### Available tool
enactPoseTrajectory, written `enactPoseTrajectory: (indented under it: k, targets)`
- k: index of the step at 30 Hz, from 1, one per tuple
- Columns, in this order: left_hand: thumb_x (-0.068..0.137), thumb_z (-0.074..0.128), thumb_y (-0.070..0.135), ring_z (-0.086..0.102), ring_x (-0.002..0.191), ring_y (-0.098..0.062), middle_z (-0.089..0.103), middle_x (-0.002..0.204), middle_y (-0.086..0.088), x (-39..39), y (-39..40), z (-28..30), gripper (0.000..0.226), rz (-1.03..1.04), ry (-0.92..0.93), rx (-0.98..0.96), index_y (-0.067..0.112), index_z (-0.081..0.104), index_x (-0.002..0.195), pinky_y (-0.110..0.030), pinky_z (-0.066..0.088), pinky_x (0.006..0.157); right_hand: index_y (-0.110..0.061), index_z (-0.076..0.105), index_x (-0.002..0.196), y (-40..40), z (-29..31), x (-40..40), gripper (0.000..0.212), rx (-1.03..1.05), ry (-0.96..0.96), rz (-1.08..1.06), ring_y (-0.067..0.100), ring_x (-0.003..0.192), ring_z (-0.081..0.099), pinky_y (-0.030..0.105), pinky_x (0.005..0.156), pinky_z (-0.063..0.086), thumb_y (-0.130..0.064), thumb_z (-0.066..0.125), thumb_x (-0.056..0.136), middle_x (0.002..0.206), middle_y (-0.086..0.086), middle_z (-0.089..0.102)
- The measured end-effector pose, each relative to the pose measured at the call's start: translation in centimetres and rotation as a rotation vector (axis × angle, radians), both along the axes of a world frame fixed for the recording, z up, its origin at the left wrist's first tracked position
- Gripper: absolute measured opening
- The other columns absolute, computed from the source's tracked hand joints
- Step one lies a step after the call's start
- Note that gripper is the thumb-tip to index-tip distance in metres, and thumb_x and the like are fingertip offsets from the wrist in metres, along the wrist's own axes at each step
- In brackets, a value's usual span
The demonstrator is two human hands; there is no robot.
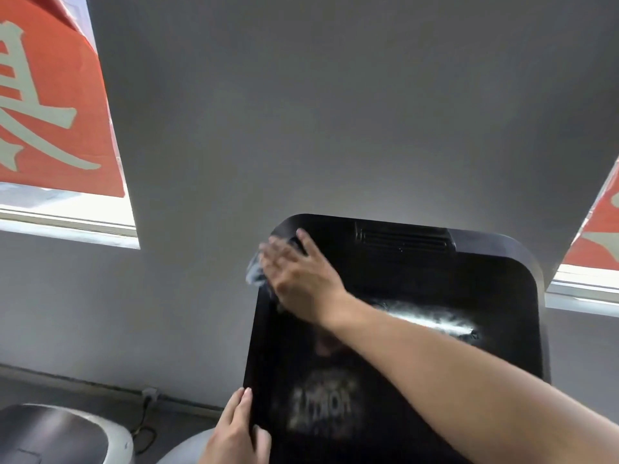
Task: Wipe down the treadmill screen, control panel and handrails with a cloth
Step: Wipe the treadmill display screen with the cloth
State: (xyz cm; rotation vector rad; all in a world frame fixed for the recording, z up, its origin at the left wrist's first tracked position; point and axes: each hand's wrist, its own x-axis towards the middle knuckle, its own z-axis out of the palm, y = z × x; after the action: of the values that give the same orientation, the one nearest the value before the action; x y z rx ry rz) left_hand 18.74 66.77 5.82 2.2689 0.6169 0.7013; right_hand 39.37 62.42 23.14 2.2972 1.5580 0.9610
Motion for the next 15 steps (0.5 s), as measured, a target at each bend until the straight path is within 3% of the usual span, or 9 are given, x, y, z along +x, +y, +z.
enactPoseTrajectory:
  k: [3, 5, 6, 8, 9, 13, 15]
  targets:
    - [0.065, 0.041, 0.03, 0.077, 0.068, -0.019, 0.078, 0.104, -0.018, 0.0, -0.1, 0.3, 0.06, -0.012, 0.068, -0.018, -0.001, 0.081, 0.097, -0.016, 0.047, 0.058, -0.006, 0.017, 0.166, 0.4, 3.6, 0.8, 0.063, 0.092, 0.168, -0.202, 0.026, 0.162, 0.006, 0.062, 0.127, -0.001, -0.041, 0.018, 0.113, 0.175, 0.011, 0.016]
    - [0.069, 0.039, 0.025, 0.078, 0.068, -0.029, 0.076, 0.101, -0.026, 0.1, -0.2, 0.0, 0.059, -0.007, 0.051, 0.01, -0.009, 0.078, 0.095, -0.022, 0.053, 0.055, -0.004, 0.009, 0.166, 0.8, 2.5, -0.4, 0.073, 0.048, 0.202, -0.217, 0.03, 0.162, -0.005, 0.064, 0.126, -0.003, -0.051, 0.016, 0.111, 0.175, 0.016, 0.003]
    - [0.071, 0.035, 0.024, 0.078, 0.069, -0.035, 0.074, 0.099, -0.031, 0.2, -0.3, -0.2, 0.061, -0.004, 0.022, 0.033, -0.014, 0.076, 0.095, -0.019, 0.054, 0.066, -0.004, 0.008, 0.166, 0.9, 1.8, -1.1, 0.077, -0.023, 0.169, -0.193, 0.032, 0.162, -0.007, 0.066, 0.125, -0.003, -0.055, 0.018, 0.11, 0.175, 0.018, 0.001]
    - [0.072, 0.032, 0.024, 0.076, 0.082, -0.034, 0.072, 0.1, -0.036, 0.3, -0.7, 0.1, 0.064, 0.01, -0.044, 0.05, -0.019, 0.073, 0.095, -0.001, 0.036, 0.094, -0.008, 0.014, 0.166, 1.1, 0.9, -1.7, 0.076, -0.167, 0.087, -0.143, 0.031, 0.162, -0.008, 0.067, 0.123, -0.003, -0.058, 0.019, 0.109, 0.175, 0.017, 0.004]
    - [0.071, 0.032, 0.025, 0.073, 0.092, -0.032, 0.072, 0.102, -0.036, 0.4, -0.8, 0.3, 0.065, 0.009, -0.05, 0.048, -0.018, 0.074, 0.095, 0.005, 0.024, 0.099, -0.011, 0.016, 0.166, 1.1, 1.1, -1.3, 0.074, -0.196, 0.071, -0.124, 0.028, 0.162, -0.007, 0.067, 0.124, -0.004, -0.058, 0.018, 0.109, 0.176, 0.013, 0.005]
    - [0.069, 0.033, 0.027, 0.069, 0.1, -0.027, 0.074, 0.103, -0.032, 0.4, -0.8, 0.2, 0.065, 0.016, -0.053, 0.073, -0.015, 0.075, 0.096, 0.009, 0.014, 0.102, -0.024, 0.01, 0.168, 0.3, 4.4, 1.0, 0.071, -0.115, 0.122, -0.163, 0.021, 0.162, -0.005, 0.066, 0.123, -0.008, -0.062, 0.013, 0.108, 0.177, 0.002, 0.002]
    - [0.068, 0.034, 0.028, 0.07, 0.097, -0.027, 0.074, 0.102, -0.032, 0.3, -0.4, 0.2, 0.066, 0.002, -0.016, 0.057, -0.015, 0.076, 0.096, 0.006, 0.02, 0.103, -0.028, 0.005, 0.168, -1.4, 6.0, 2.4, 0.072, 0.001, 0.221, -0.256, 0.021, 0.163, 0.0, 0.066, 0.124, -0.006, -0.065, 0.012, 0.107, 0.177, 0.002, 0.003]
